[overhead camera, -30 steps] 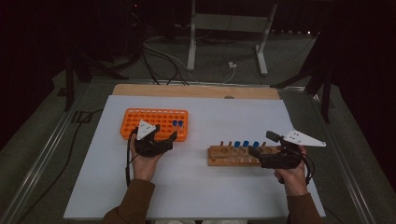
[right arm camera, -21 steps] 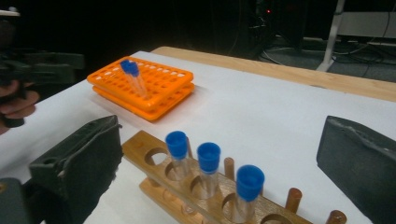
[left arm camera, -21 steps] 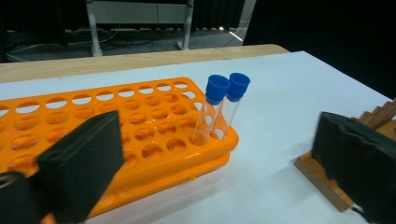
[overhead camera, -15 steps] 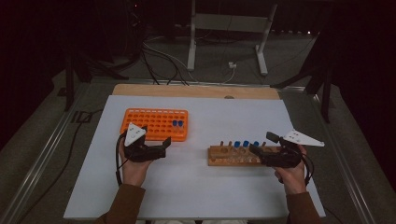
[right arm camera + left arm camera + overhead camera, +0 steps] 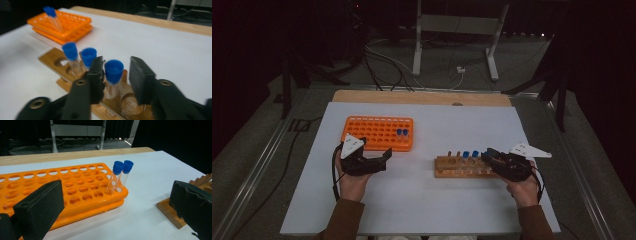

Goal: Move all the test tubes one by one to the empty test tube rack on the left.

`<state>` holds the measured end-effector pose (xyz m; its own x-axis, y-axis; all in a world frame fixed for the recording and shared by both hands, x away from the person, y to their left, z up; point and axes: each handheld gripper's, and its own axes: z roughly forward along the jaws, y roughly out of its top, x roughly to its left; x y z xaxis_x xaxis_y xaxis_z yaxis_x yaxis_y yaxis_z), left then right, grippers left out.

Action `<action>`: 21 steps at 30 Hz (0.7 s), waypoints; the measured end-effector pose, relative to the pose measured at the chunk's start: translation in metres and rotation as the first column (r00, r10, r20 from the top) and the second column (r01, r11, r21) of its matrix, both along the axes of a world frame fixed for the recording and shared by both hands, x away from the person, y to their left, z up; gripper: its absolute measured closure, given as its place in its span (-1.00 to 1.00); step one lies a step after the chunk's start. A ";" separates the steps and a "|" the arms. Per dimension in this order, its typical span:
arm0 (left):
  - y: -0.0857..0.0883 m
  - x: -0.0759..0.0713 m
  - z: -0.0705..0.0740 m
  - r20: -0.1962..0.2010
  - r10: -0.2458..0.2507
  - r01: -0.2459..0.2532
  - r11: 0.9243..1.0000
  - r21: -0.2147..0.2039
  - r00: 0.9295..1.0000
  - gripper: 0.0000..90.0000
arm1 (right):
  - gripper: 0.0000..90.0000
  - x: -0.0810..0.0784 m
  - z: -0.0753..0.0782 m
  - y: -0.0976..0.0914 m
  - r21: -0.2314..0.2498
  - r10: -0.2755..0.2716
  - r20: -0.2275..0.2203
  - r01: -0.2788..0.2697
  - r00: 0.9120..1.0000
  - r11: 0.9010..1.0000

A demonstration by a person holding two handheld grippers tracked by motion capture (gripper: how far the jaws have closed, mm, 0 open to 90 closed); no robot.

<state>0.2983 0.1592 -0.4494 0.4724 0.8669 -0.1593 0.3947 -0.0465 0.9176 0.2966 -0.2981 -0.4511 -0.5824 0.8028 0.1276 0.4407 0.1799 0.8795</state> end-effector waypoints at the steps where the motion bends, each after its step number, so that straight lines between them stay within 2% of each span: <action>1: 0.000 0.000 0.000 0.002 -0.003 0.003 1.000 0.001 1.000 -0.98 | 0.53 0.000 -0.001 0.001 -0.012 -0.004 0.000 0.004 1.000 1.000; 4: -0.002 0.000 0.001 0.005 -0.009 0.009 1.000 0.000 1.000 -0.98 | 0.67 0.000 -0.003 0.004 -0.021 0.008 0.008 -0.008 1.000 1.000; 7: -0.003 0.000 0.001 0.005 -0.014 0.014 1.000 0.002 1.000 -0.98 | 0.68 -0.001 -0.002 0.005 -0.037 0.007 0.015 -0.006 1.000 0.999; 15: -0.004 -0.001 0.002 0.006 -0.016 0.016 1.000 0.001 1.000 -0.98 | 0.65 0.000 -0.005 0.005 -0.031 0.005 0.007 -0.005 1.000 1.000; 18: -0.005 -0.001 0.001 0.004 -0.019 0.019 1.000 0.002 1.000 -0.98 | 0.64 0.002 -0.010 0.008 -0.055 0.008 -0.010 -0.008 1.000 0.998; 21: -0.005 -0.001 0.001 0.004 -0.021 0.021 1.000 0.004 1.000 -0.98 | 0.67 0.002 -0.012 0.011 -0.061 0.003 -0.007 -0.003 1.000 0.998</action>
